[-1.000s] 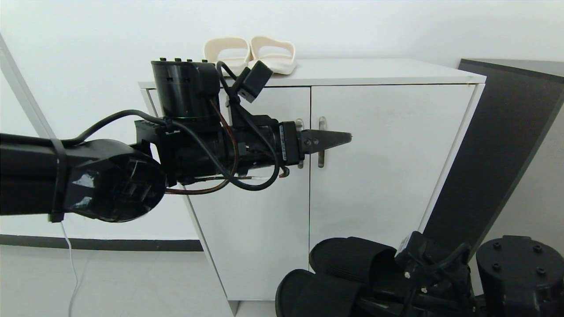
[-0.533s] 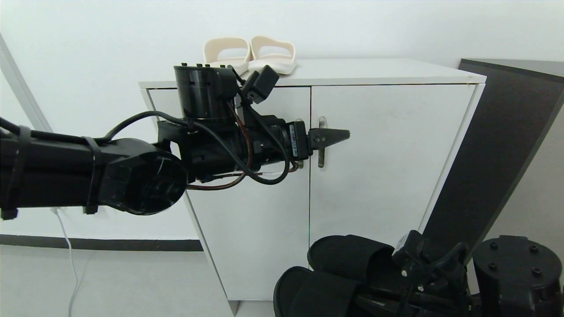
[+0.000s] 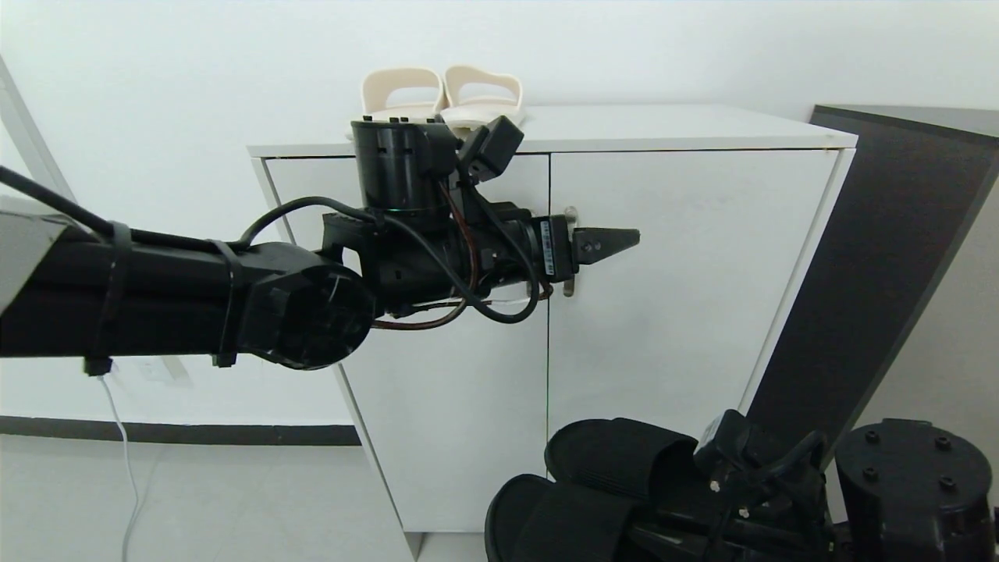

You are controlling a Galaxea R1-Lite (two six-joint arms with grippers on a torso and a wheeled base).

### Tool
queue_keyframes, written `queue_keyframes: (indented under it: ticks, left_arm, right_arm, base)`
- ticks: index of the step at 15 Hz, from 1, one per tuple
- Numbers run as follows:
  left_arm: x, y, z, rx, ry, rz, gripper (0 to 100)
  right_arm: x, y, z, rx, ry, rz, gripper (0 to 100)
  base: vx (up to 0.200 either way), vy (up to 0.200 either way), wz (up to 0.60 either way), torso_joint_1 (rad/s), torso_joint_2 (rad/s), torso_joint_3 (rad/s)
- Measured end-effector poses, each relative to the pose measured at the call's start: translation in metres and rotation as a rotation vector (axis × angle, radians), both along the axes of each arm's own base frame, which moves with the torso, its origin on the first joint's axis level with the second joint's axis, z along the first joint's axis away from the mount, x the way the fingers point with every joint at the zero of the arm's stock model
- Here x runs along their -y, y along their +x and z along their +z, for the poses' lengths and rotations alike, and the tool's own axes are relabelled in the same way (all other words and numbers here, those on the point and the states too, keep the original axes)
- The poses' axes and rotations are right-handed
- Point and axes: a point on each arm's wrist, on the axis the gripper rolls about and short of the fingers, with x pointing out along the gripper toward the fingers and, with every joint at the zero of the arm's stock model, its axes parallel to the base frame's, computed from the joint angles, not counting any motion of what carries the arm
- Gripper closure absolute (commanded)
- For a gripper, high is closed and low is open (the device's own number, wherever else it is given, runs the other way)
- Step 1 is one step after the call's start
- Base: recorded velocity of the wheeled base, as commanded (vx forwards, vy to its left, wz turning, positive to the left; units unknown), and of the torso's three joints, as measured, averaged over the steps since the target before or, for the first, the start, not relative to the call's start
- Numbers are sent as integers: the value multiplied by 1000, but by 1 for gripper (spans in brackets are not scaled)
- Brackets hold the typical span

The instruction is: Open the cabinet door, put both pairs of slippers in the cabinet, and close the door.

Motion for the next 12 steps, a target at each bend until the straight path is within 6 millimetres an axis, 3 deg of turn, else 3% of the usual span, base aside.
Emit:
queue_keyframes:
  ticks: [1,9,12]
  left_arm:
    - [2,3,-2,-2,2,1,100]
    - [5,6,-13,-26,18,3,100]
    - [6,-10,-15,-41,30,-25,100]
  right_arm:
    - [0,0,0,-2,-2,0,100]
    - [1,-1,-3,-9,-9,5,100]
    - [2,-10,-6,-16,-10,44,100]
  base:
    - [0,0,0,0,0,0]
    - [0,0,0,0,0,0]
    - [0,0,0,0,0,0]
